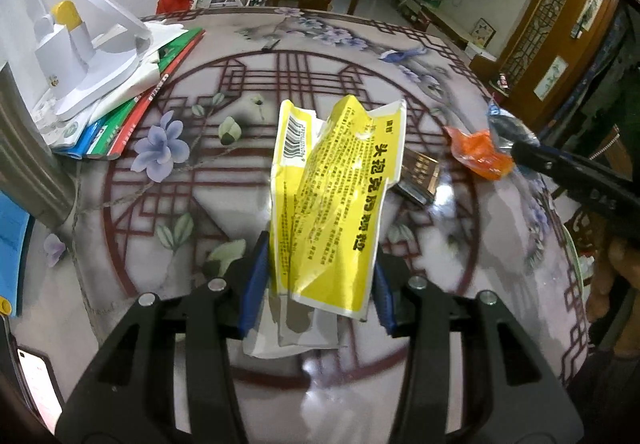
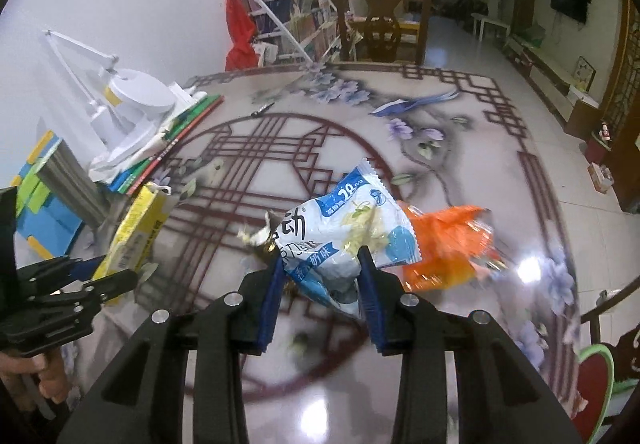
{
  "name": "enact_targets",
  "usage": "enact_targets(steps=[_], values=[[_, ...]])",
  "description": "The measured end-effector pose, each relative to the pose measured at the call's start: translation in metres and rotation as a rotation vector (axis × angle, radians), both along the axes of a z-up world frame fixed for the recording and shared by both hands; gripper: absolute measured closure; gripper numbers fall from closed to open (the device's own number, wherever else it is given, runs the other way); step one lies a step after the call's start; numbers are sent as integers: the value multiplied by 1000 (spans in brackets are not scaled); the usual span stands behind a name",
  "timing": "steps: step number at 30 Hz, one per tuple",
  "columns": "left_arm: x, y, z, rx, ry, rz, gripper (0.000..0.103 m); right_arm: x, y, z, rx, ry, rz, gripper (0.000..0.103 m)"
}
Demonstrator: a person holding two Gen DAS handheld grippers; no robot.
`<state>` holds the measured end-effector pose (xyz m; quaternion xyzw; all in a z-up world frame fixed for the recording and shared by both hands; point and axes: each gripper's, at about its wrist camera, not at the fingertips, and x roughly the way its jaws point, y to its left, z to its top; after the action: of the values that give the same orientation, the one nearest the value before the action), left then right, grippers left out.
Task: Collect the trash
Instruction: 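Carry the yellow box and wrapper to the red bin and open both tools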
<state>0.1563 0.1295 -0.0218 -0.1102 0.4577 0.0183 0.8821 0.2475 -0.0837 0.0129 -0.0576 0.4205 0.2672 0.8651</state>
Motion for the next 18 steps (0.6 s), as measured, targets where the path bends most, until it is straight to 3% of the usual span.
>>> enact_targets(steps=[9,18], values=[[-28,-34,18,-29,-20,-72,59,-54,-60,22,29,-23,-34,69],[-38,-94,37,-31,-48,-179,59,-102,-134,40,26,-74,-99,69]])
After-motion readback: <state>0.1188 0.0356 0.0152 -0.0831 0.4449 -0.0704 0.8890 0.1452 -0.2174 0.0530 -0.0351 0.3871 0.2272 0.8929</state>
